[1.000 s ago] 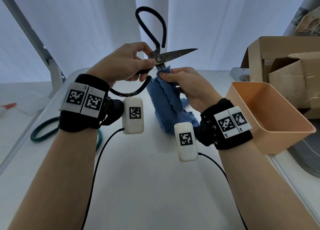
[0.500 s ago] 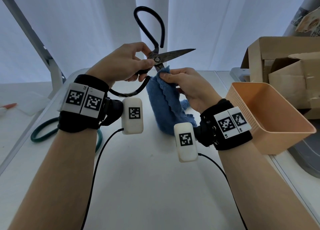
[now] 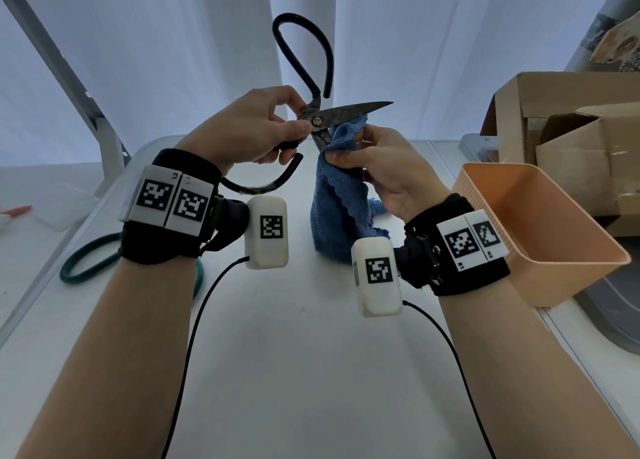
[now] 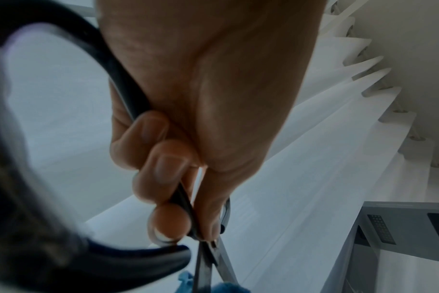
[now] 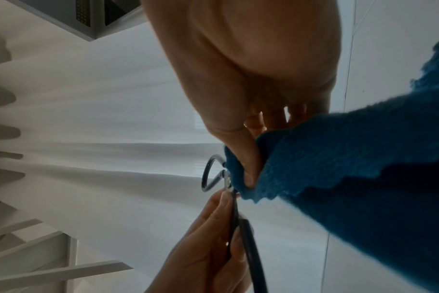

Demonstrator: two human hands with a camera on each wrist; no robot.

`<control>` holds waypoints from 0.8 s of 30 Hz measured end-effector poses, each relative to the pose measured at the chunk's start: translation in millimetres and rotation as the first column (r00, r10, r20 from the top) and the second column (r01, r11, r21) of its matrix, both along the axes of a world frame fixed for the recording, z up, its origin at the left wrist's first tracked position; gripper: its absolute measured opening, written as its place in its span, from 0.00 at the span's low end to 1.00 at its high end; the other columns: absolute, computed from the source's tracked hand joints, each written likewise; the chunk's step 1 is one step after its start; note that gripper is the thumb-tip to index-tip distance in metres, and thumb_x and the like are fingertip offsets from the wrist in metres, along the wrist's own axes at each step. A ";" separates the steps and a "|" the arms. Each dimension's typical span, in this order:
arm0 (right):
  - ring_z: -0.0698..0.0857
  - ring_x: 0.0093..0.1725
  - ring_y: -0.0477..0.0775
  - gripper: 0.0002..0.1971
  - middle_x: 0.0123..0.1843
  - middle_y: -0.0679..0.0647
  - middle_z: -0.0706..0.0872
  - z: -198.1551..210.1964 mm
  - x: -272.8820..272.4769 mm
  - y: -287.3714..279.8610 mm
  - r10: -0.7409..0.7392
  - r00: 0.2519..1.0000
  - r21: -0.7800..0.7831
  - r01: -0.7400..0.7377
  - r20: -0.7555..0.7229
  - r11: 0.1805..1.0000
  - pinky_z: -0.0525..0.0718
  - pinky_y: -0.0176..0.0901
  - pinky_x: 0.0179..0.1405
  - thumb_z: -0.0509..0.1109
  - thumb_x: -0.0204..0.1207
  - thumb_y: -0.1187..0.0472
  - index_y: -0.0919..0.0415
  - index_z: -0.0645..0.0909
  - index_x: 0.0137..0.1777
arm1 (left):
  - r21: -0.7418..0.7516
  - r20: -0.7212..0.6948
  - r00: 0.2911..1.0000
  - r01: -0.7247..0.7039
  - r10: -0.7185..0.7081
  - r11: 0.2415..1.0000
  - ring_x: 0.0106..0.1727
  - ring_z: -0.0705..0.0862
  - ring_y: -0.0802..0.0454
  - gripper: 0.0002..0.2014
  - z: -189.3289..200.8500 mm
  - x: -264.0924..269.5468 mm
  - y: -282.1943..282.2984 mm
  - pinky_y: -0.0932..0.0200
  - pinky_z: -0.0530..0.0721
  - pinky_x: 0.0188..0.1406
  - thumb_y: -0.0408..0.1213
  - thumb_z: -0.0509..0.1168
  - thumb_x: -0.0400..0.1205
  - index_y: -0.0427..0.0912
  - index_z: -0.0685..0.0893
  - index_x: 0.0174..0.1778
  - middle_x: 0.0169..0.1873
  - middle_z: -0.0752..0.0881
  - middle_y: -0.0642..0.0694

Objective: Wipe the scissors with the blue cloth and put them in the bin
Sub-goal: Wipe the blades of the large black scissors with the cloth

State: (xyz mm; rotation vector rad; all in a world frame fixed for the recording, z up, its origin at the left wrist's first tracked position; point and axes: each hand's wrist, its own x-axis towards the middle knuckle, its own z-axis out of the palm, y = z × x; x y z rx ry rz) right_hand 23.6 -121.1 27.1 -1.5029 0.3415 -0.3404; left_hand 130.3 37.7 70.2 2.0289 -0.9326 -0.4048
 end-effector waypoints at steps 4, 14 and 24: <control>0.89 0.47 0.53 0.14 0.50 0.60 0.91 -0.7 1.9 1.2 0.057 0.998 0.007 -0.057 -0.018 0.998 0.85 0.38 0.43 0.73 0.75 0.75 0.64 0.84 0.60 | 0.002 0.009 1.000 -0.009 0.009 1.000 0.22 0.67 0.52 0.07 -0.2 0.3 0.0 0.67 0.68 0.20 0.40 0.65 0.87 0.42 0.80 0.58 0.23 0.82 0.45; 0.89 0.50 0.58 0.16 0.50 0.61 0.89 -5.2 6.2 3.1 0.070 0.997 0.028 -0.069 -0.040 0.997 0.88 0.44 0.47 0.77 0.73 0.73 0.63 0.83 0.60 | 0.012 0.008 1.000 0.030 -0.030 0.999 0.22 0.67 0.52 0.08 -0.9 -3.0 -4.8 0.66 0.68 0.20 0.39 0.65 0.88 0.41 0.80 0.59 0.24 0.82 0.43; 0.86 0.40 0.54 0.12 0.40 0.61 0.83 -7.2 7.5 2.1 -0.007 1.000 -0.041 0.008 0.007 0.999 0.86 0.40 0.40 0.82 0.68 0.69 0.62 0.86 0.49 | -0.001 0.006 1.000 0.000 0.000 1.000 0.27 0.68 0.49 0.08 -0.4 -0.6 -2.0 0.66 0.69 0.23 0.41 0.65 0.87 0.43 0.80 0.59 0.24 0.82 0.44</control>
